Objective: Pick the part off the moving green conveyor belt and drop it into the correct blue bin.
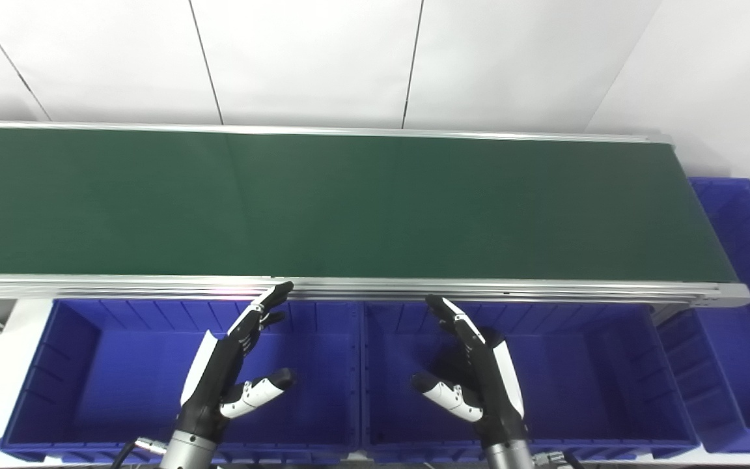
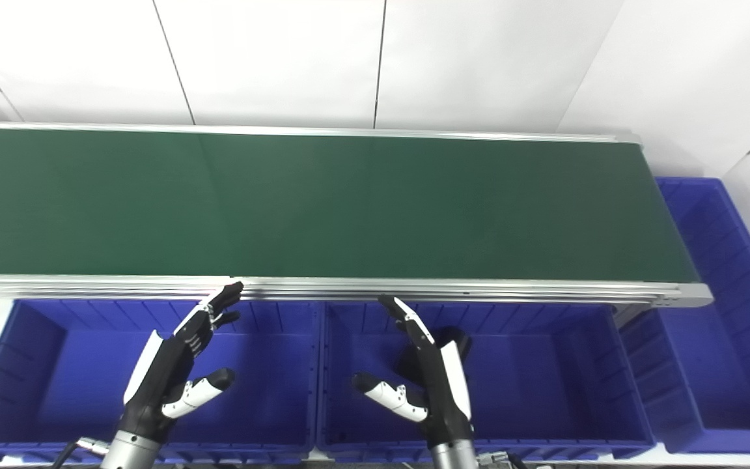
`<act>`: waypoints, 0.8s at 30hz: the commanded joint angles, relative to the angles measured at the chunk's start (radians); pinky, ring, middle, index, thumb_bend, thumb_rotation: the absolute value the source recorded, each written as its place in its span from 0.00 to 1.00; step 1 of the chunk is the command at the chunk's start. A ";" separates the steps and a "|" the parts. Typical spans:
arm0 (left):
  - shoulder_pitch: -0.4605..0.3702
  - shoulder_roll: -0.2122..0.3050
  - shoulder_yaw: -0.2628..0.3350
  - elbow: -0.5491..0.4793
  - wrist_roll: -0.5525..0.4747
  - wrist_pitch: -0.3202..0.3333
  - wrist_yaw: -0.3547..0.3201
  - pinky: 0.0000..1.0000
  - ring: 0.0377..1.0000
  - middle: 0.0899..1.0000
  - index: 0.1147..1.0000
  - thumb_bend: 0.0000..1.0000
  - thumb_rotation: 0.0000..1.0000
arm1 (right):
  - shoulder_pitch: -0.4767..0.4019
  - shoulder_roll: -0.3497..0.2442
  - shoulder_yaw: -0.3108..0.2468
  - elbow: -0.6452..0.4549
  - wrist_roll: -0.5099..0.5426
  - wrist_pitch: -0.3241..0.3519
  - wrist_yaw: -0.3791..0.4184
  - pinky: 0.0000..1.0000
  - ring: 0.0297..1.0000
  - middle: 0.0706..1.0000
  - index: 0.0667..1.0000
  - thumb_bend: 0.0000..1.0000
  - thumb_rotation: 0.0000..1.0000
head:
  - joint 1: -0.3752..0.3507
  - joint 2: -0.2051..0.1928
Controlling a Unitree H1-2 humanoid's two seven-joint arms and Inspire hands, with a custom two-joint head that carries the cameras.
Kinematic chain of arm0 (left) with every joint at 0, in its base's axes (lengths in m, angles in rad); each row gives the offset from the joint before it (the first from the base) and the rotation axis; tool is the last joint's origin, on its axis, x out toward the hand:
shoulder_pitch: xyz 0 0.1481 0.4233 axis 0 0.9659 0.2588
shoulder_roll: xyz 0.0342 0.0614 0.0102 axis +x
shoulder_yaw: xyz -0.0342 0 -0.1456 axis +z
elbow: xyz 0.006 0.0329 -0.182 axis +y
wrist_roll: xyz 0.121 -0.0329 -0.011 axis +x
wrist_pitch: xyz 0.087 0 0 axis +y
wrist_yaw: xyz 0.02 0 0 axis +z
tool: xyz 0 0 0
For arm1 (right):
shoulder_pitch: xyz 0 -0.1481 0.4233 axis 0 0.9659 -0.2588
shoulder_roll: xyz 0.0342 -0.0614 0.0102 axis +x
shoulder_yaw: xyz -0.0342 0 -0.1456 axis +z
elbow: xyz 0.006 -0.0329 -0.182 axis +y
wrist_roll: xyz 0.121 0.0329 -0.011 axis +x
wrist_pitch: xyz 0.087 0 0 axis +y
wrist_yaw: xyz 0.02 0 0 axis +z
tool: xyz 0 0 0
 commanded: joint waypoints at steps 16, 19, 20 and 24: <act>-0.004 -0.008 -0.014 -0.020 -0.002 -0.031 0.013 0.86 0.91 0.91 0.86 0.69 0.74 | 0.020 0.003 -0.009 -0.047 -0.001 -0.040 0.004 0.85 0.86 0.85 0.83 0.85 0.75 | 0.014 -0.015; -0.004 -0.008 -0.016 -0.014 0.001 -0.031 0.018 0.86 0.91 0.92 0.87 0.69 0.75 | 0.017 0.002 -0.009 -0.037 0.006 -0.049 0.004 0.85 0.86 0.84 0.83 0.86 0.75 | 0.019 -0.020; -0.004 -0.007 -0.017 -0.014 0.000 -0.031 0.017 0.86 0.91 0.92 0.87 0.69 0.75 | 0.015 0.001 -0.009 -0.034 0.004 -0.052 0.002 0.84 0.85 0.84 0.83 0.85 0.75 | 0.019 -0.020; -0.004 -0.002 -0.020 -0.014 0.006 -0.031 0.023 0.85 0.91 0.92 0.87 0.69 0.75 | 0.014 0.001 -0.008 -0.032 0.002 -0.053 0.002 0.85 0.86 0.84 0.83 0.84 0.75 | 0.020 -0.023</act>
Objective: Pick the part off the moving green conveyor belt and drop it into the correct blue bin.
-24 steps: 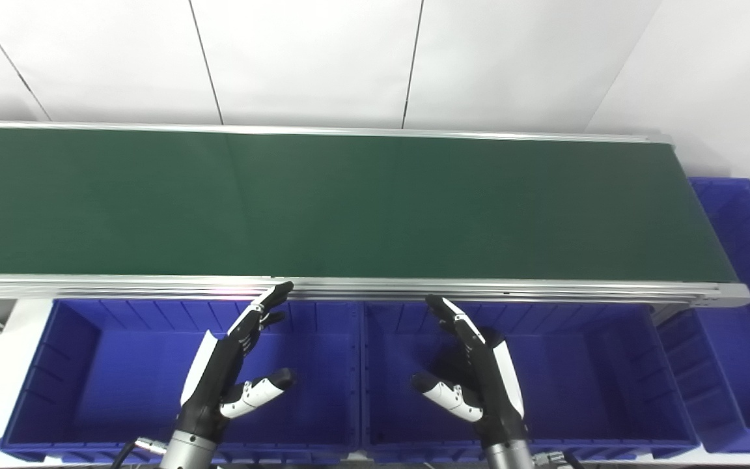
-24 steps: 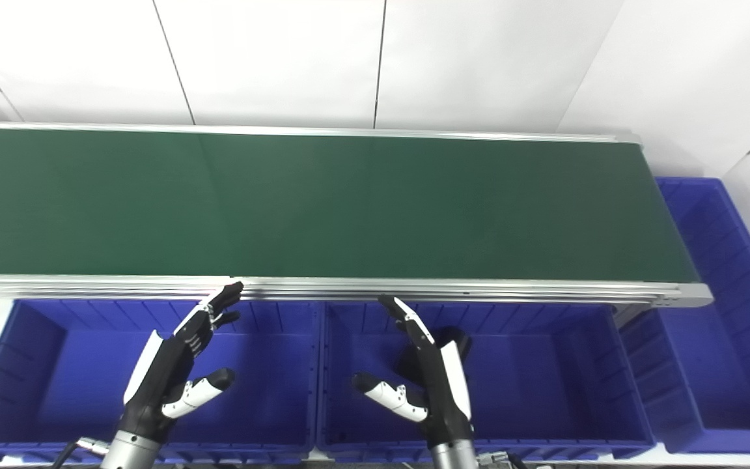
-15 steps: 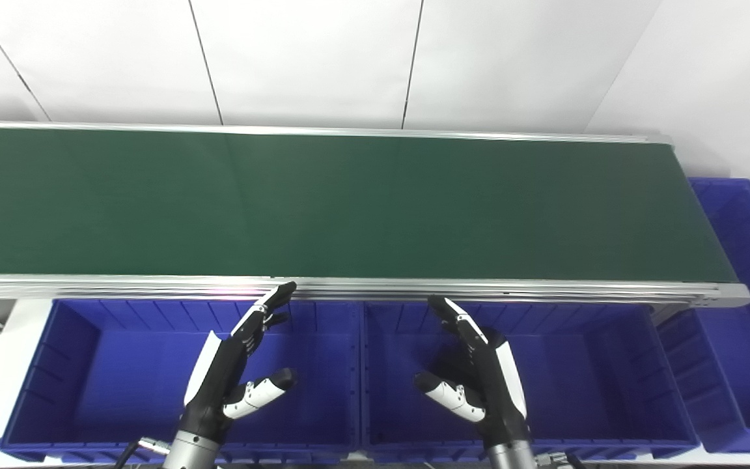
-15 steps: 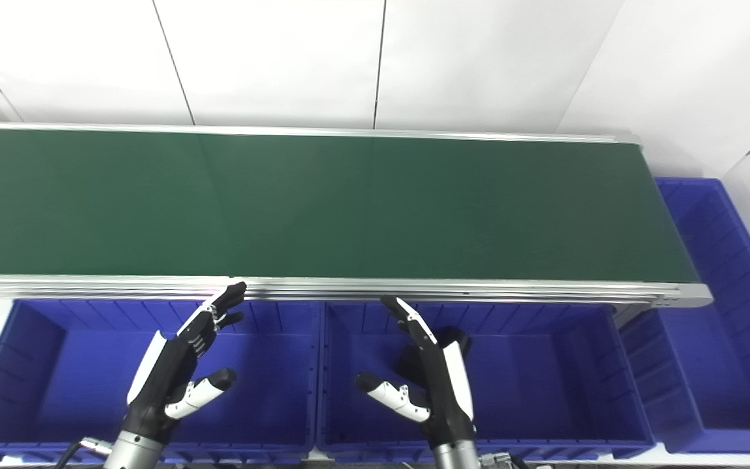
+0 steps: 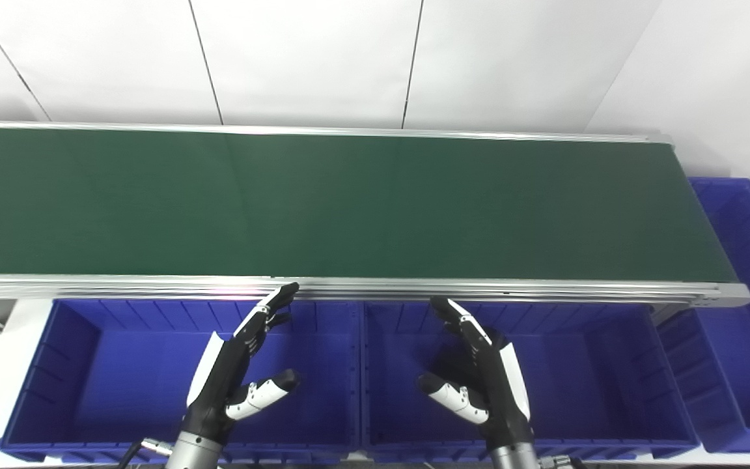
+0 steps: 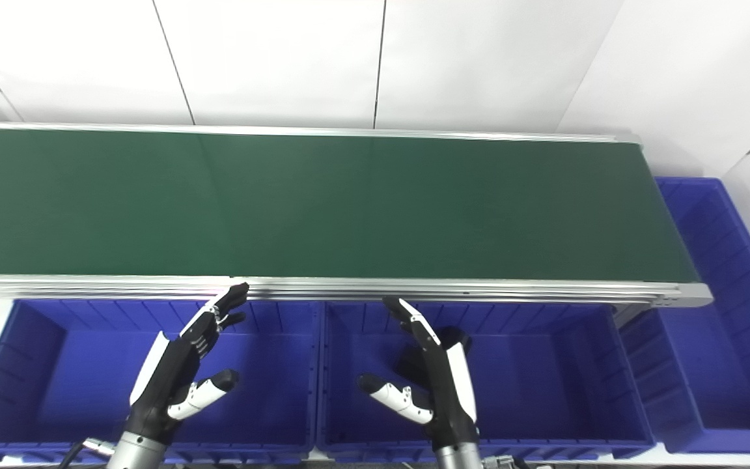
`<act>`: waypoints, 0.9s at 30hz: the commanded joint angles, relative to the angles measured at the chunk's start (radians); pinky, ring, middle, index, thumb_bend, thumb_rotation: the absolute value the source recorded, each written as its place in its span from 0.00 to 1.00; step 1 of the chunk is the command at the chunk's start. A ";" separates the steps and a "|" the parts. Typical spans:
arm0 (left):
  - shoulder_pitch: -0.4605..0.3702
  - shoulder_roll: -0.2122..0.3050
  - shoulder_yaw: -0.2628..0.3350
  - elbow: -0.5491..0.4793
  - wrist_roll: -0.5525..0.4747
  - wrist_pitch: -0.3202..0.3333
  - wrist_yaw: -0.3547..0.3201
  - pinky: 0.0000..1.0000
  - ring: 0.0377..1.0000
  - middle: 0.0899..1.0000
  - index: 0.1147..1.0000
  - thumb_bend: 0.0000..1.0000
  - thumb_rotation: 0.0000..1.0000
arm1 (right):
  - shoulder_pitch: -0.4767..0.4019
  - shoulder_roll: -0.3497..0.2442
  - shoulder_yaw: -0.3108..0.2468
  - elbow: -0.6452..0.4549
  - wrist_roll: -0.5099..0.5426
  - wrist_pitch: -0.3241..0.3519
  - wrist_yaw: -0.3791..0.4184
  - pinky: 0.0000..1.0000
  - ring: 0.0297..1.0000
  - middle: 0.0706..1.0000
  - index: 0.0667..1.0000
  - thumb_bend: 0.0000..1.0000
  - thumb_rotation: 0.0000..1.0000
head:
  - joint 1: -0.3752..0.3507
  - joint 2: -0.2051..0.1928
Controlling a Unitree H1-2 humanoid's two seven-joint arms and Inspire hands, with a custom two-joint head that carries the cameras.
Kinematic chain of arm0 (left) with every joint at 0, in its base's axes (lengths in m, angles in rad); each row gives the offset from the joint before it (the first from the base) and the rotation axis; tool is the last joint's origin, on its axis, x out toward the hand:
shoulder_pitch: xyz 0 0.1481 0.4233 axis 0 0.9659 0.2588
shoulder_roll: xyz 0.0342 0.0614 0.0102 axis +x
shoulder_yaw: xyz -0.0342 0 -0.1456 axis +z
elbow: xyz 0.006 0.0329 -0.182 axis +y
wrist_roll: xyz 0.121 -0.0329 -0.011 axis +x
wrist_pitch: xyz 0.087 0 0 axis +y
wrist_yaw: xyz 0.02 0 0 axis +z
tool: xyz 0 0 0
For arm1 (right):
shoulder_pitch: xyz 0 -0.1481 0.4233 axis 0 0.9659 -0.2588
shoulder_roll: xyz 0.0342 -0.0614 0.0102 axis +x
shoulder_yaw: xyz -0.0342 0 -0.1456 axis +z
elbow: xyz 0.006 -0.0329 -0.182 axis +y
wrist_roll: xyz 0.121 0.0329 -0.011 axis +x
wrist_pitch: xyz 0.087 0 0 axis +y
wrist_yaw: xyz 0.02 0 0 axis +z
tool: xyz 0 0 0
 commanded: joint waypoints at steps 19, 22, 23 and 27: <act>-0.017 0.012 -0.016 -0.004 0.010 -0.031 0.037 0.85 0.91 0.91 0.87 0.69 0.73 | -0.006 -0.004 0.004 -0.005 0.003 -0.052 0.007 0.84 0.84 0.83 0.83 0.85 0.75 | 0.001 -0.008; -0.021 0.013 -0.014 -0.002 0.007 -0.031 0.037 0.84 0.91 0.91 0.86 0.68 0.71 | -0.013 -0.002 0.005 0.002 0.012 -0.056 0.009 0.84 0.84 0.83 0.83 0.85 0.75 | 0.004 -0.011; -0.021 0.014 -0.014 -0.002 0.006 -0.031 0.037 0.84 0.91 0.91 0.87 0.68 0.71 | -0.014 -0.002 0.006 0.004 0.011 -0.056 0.008 0.84 0.85 0.83 0.83 0.86 0.75 | 0.004 -0.011; -0.022 0.015 -0.013 0.003 0.002 -0.031 0.033 0.84 0.90 0.91 0.87 0.67 0.70 | -0.024 -0.006 0.009 0.020 0.005 -0.065 0.003 0.83 0.84 0.83 0.83 0.86 0.76 | 0.009 -0.028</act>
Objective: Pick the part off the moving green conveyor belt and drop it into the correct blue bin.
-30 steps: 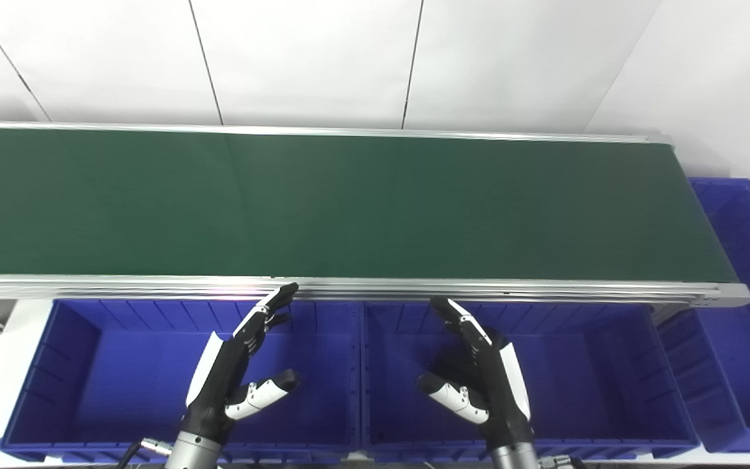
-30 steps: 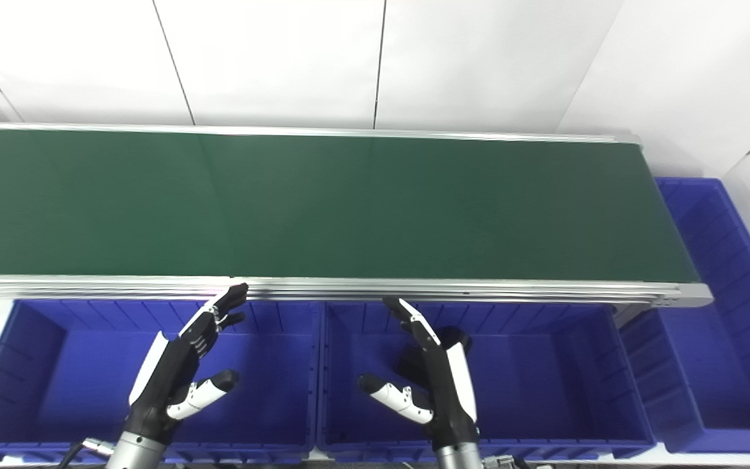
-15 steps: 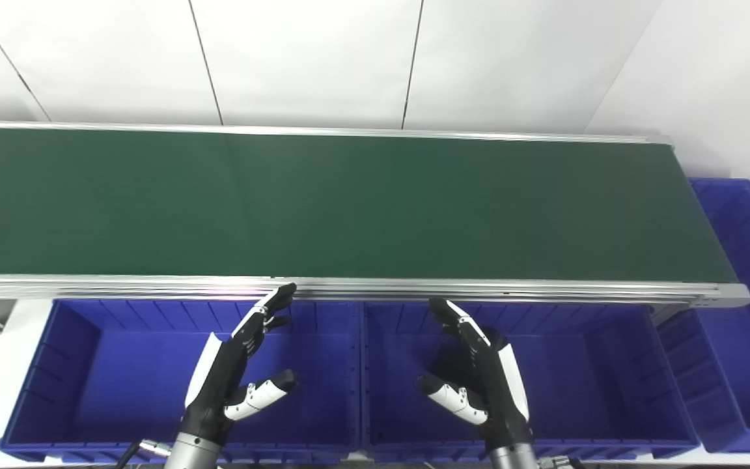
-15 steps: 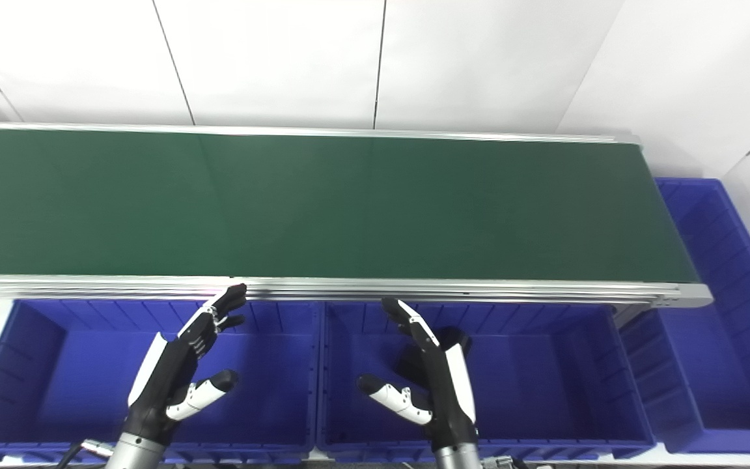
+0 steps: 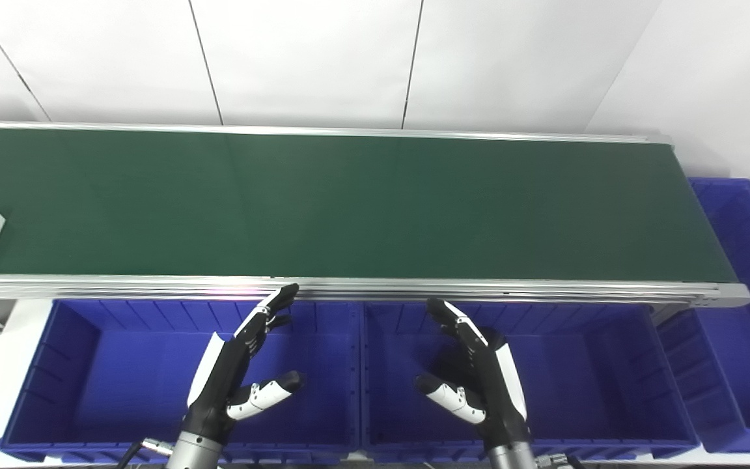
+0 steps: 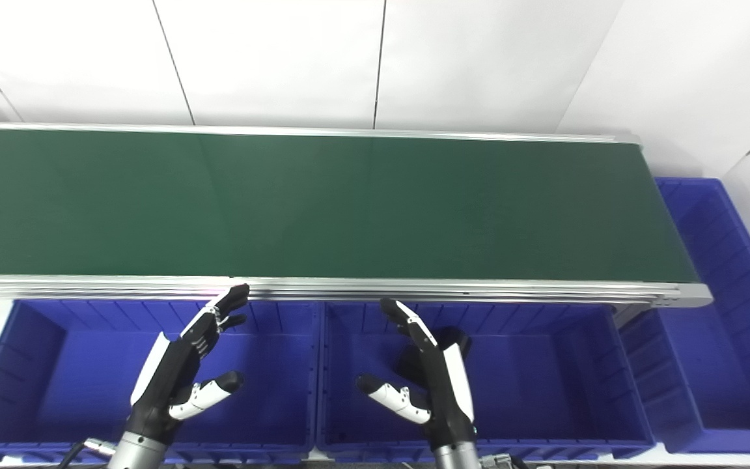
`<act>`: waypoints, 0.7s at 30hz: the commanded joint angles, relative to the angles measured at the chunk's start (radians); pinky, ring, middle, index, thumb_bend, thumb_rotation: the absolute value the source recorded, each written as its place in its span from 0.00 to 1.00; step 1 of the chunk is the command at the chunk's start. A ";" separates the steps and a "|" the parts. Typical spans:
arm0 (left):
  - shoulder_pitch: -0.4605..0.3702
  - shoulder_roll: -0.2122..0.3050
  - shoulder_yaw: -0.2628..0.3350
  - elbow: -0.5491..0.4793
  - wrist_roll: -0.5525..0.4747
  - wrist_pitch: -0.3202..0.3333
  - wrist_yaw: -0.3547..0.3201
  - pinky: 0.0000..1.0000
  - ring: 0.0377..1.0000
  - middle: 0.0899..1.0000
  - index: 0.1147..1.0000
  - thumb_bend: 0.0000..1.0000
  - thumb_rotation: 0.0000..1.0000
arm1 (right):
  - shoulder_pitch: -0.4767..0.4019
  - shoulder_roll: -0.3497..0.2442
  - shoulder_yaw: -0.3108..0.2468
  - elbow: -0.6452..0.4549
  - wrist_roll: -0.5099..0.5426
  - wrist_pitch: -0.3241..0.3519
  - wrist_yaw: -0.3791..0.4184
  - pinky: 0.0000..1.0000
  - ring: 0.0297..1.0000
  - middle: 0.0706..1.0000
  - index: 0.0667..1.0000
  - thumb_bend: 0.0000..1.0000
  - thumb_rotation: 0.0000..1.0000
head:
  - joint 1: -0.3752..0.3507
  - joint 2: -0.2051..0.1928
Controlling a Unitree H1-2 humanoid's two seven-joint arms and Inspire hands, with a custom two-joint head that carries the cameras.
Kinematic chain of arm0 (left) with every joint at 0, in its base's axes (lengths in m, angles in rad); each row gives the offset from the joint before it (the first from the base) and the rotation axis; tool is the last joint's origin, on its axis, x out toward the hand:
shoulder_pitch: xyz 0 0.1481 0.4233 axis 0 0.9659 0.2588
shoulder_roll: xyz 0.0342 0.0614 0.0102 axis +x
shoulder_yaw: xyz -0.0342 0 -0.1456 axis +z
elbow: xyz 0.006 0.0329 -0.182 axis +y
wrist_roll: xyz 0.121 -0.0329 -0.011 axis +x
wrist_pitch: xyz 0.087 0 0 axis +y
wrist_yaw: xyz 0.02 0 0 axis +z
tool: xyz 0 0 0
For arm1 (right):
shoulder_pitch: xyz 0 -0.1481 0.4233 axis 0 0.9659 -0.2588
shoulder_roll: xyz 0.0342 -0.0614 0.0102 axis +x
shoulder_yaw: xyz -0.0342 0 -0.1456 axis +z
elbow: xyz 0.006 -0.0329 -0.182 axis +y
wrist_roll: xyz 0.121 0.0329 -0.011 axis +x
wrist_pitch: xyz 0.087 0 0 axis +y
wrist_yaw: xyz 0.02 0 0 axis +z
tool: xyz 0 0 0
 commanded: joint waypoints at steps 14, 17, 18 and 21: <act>-0.030 0.008 -0.095 0.048 0.033 -0.031 0.103 0.83 0.90 0.92 0.86 0.70 0.65 | -0.012 -0.073 0.061 0.028 0.024 -0.070 -0.076 0.83 0.84 0.83 0.83 0.79 0.74 | 0.233 -0.135; -0.032 0.011 -0.111 0.053 0.032 -0.031 0.116 0.82 0.89 0.92 0.86 0.72 0.65 | -0.015 -0.089 0.083 0.029 0.032 -0.070 -0.098 0.83 0.83 0.82 0.82 0.75 0.71 | 0.243 -0.141; -0.032 0.011 -0.117 0.053 0.036 -0.031 0.125 0.82 0.89 0.91 0.85 0.71 0.63 | -0.016 -0.094 0.090 0.030 0.034 -0.070 -0.106 0.82 0.82 0.82 0.82 0.73 0.70 | 0.258 -0.155; -0.032 0.010 -0.129 0.055 0.038 -0.031 0.146 0.80 0.88 0.91 0.84 0.71 0.61 | -0.019 -0.103 0.105 0.034 0.018 -0.070 -0.129 0.82 0.82 0.82 0.82 0.73 0.71 | 0.264 -0.163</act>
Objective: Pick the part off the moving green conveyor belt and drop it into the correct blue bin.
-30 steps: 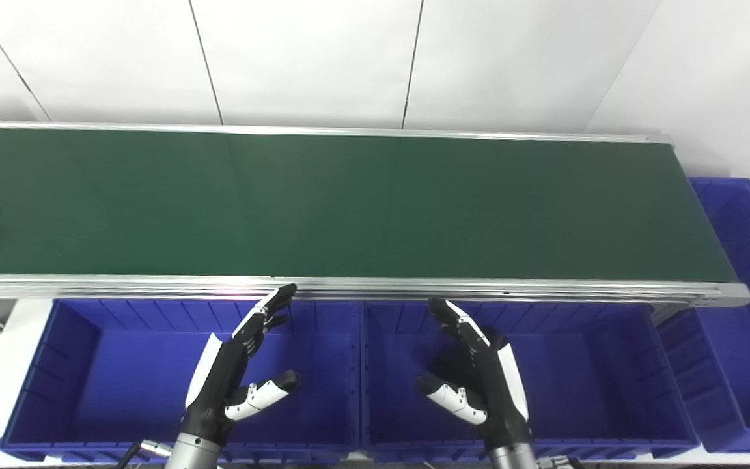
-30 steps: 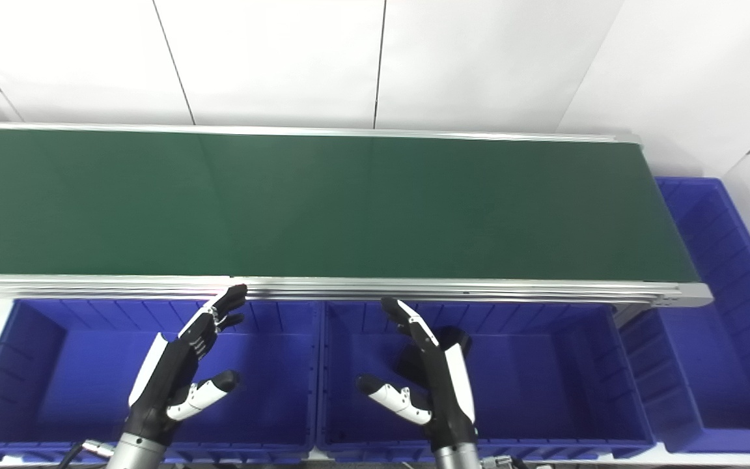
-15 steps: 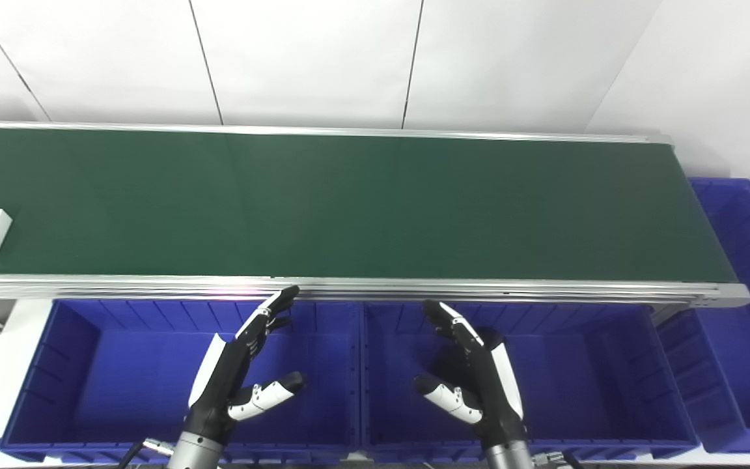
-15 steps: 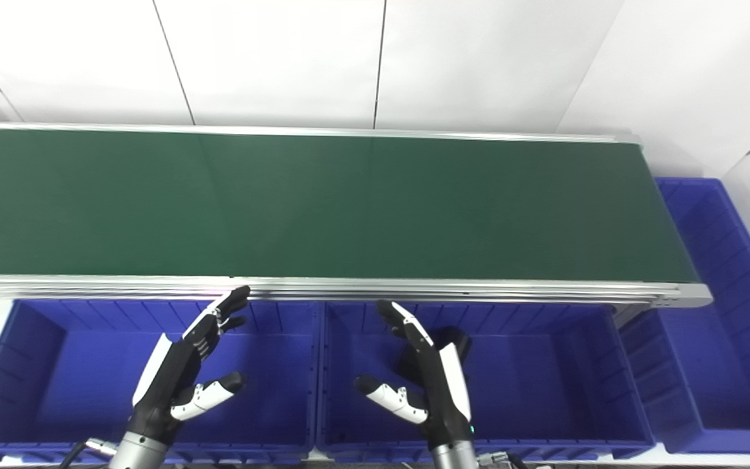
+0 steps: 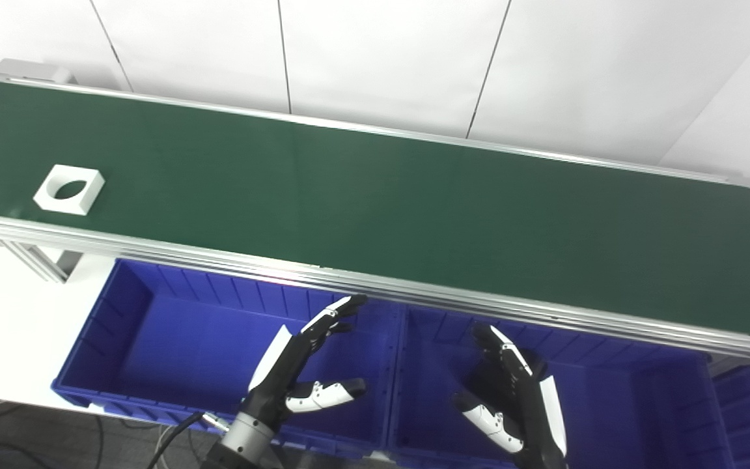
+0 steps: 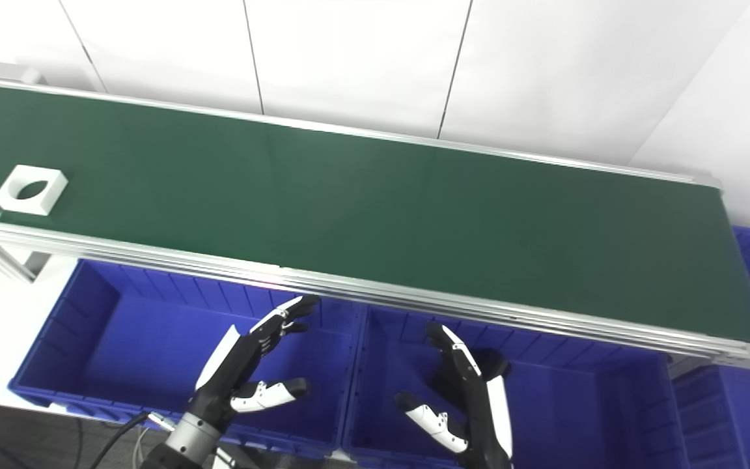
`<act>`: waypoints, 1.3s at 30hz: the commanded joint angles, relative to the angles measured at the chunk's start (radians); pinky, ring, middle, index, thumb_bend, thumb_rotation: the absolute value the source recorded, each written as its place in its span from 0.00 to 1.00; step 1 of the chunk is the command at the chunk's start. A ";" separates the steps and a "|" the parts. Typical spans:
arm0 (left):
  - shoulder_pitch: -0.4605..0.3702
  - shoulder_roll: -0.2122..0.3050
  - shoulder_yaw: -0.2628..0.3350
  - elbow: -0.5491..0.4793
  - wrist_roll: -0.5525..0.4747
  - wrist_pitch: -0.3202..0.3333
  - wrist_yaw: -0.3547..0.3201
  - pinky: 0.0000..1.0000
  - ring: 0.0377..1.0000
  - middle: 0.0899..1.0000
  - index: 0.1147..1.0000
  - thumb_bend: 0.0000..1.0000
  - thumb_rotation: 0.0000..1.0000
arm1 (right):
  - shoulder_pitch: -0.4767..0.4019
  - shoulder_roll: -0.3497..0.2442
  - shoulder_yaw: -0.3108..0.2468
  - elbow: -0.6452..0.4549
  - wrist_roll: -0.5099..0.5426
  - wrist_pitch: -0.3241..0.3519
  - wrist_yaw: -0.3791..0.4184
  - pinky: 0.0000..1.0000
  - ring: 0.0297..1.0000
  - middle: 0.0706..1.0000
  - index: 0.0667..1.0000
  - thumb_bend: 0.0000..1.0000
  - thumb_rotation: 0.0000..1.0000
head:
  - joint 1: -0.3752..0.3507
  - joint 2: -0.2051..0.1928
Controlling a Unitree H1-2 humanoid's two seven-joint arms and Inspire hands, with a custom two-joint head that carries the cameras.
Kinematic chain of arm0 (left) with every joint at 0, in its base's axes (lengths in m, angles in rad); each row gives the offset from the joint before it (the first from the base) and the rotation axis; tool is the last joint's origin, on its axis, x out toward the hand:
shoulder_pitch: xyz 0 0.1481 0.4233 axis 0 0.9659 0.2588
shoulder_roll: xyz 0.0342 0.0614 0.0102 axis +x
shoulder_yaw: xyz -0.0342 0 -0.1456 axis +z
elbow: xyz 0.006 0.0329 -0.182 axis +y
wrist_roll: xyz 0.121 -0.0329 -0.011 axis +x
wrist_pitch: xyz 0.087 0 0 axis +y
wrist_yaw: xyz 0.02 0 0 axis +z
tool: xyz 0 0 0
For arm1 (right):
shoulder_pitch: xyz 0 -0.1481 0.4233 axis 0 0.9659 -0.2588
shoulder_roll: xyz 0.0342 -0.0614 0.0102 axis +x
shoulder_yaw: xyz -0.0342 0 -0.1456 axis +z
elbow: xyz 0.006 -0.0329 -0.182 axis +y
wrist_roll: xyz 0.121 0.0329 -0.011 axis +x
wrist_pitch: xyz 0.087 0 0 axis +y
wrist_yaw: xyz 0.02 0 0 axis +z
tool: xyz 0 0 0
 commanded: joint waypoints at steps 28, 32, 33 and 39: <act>-0.072 0.038 -0.114 0.068 0.007 -0.030 0.140 0.82 0.88 0.91 0.84 0.70 0.49 | -0.056 -0.070 0.131 0.055 -0.001 -0.059 -0.203 0.81 0.83 0.81 0.81 0.63 0.64 | 0.082 -0.134; -0.082 0.044 -0.133 0.078 0.014 -0.030 0.164 0.81 0.87 0.90 0.83 0.69 0.48 | -0.063 -0.078 0.149 0.062 0.008 -0.059 -0.224 0.82 0.83 0.81 0.81 0.60 0.62 | 0.102 -0.153; -0.084 0.045 -0.138 0.081 0.016 -0.030 0.172 0.80 0.87 0.90 0.83 0.69 0.48 | -0.066 -0.080 0.154 0.067 0.008 -0.059 -0.232 0.82 0.84 0.81 0.81 0.60 0.62 | 0.114 -0.163; -0.099 0.054 -0.171 0.099 0.023 -0.030 0.215 0.80 0.86 0.89 0.81 0.72 0.49 | -0.072 -0.089 0.174 0.083 0.029 -0.059 -0.250 0.84 0.85 0.82 0.82 0.61 0.64 | 0.140 -0.183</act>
